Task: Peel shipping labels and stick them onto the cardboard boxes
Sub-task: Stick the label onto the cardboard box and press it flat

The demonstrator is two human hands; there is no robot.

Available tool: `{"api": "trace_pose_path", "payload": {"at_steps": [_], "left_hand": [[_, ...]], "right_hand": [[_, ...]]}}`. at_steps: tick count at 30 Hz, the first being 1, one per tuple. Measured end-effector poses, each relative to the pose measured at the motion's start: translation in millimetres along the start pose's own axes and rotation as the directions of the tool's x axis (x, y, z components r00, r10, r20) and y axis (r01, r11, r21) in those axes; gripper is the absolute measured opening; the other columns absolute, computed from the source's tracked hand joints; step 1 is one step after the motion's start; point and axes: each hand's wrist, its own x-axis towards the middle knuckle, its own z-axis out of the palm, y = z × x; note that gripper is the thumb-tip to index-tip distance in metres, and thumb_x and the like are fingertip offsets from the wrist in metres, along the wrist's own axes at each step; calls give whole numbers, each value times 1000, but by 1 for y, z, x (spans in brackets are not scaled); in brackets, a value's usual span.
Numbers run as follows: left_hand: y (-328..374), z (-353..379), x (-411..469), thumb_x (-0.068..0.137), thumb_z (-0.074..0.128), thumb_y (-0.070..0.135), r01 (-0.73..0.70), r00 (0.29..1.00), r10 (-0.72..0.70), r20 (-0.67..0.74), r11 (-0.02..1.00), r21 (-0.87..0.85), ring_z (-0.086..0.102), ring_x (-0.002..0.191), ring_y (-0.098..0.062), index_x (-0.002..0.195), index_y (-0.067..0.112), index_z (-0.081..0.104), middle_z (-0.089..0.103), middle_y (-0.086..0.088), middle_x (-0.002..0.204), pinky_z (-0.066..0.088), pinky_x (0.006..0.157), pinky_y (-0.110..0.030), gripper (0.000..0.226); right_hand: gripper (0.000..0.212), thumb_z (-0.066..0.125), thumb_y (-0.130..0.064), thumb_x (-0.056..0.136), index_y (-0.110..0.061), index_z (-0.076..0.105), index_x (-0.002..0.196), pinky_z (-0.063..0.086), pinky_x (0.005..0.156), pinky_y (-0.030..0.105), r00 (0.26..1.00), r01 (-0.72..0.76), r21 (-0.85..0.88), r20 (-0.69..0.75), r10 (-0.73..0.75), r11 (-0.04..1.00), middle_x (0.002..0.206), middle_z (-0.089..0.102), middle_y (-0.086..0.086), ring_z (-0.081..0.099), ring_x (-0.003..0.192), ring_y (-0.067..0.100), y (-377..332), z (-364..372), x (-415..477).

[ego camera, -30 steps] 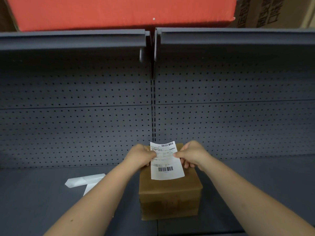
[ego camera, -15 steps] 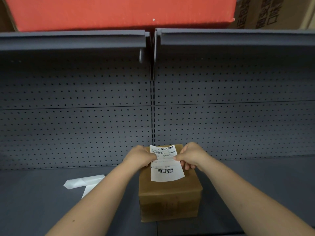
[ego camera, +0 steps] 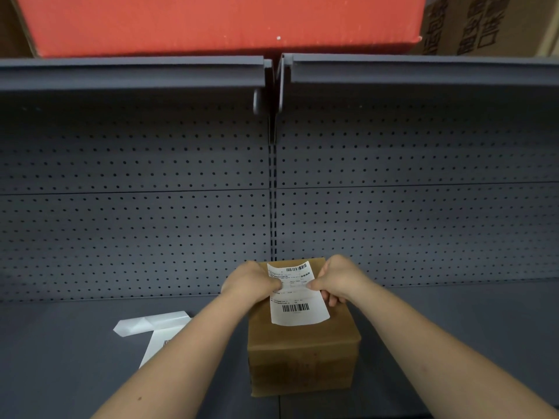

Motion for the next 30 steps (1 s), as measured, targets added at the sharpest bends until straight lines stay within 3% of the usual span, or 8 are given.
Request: {"api": "trace_pose_path", "payload": {"at_steps": [6,12,14,16,19,24,30], "left_hand": [[2,2,-4,70,67,32,-36,999,38,-38,998,51,50,55,-15,58,18,48,49,3,58,38,51,-24,27],[-9,-9,-8,73,76,36,-125,988,121,-91,992,-37,60,58,-13,59,19,57,63,4,61,53,58,-30,29],[-17,-6,-11,75,76,35,-259,960,243,-138,960,-108,58,59,-10,65,22,64,64,6,63,50,55,-27,20],[-23,-1,-15,79,74,27,-434,897,414,-154,891,-136,61,70,-8,77,26,72,69,7,75,54,67,-26,2],[-25,8,-21,84,69,23,-645,763,640,-97,763,-39,61,95,-2,97,24,75,72,11,98,49,89,-22,15],[-30,16,-21,86,62,23,-685,723,686,-84,727,40,56,106,1,103,27,74,72,15,110,43,99,-22,21],[-47,-1,-18,88,64,23,-685,723,690,-47,723,87,56,110,4,105,27,74,69,13,116,39,102,-14,21]], "right_hand": [[24,67,-25,83,-11,63,63,39,40,20,999,42,-56,-18,-43,998,49,61,-1,53,35,9,1,3,1],[25,69,-30,82,-6,69,75,42,41,21,996,64,-33,-67,-66,997,59,68,4,56,37,11,8,-3,0],[13,71,-27,82,-15,69,80,47,49,23,968,193,15,-166,-188,981,69,70,1,59,49,9,15,0,-1],[8,71,-23,82,-22,71,90,48,63,20,900,403,49,-206,-385,914,83,69,-5,60,68,4,19,6,-3],[17,69,-16,84,-21,73,100,46,82,16,798,601,27,-74,-598,799,100,69,-7,59,93,2,22,17,-4],[21,65,-14,86,-20,72,106,47,97,25,762,644,-88,-21,-648,760,110,70,-6,58,104,2,27,23,-4],[24,63,-20,88,-22,69,111,36,107,19,791,601,-153,-25,-611,785,122,65,-11,54,113,-4,40,15,-6]]}}
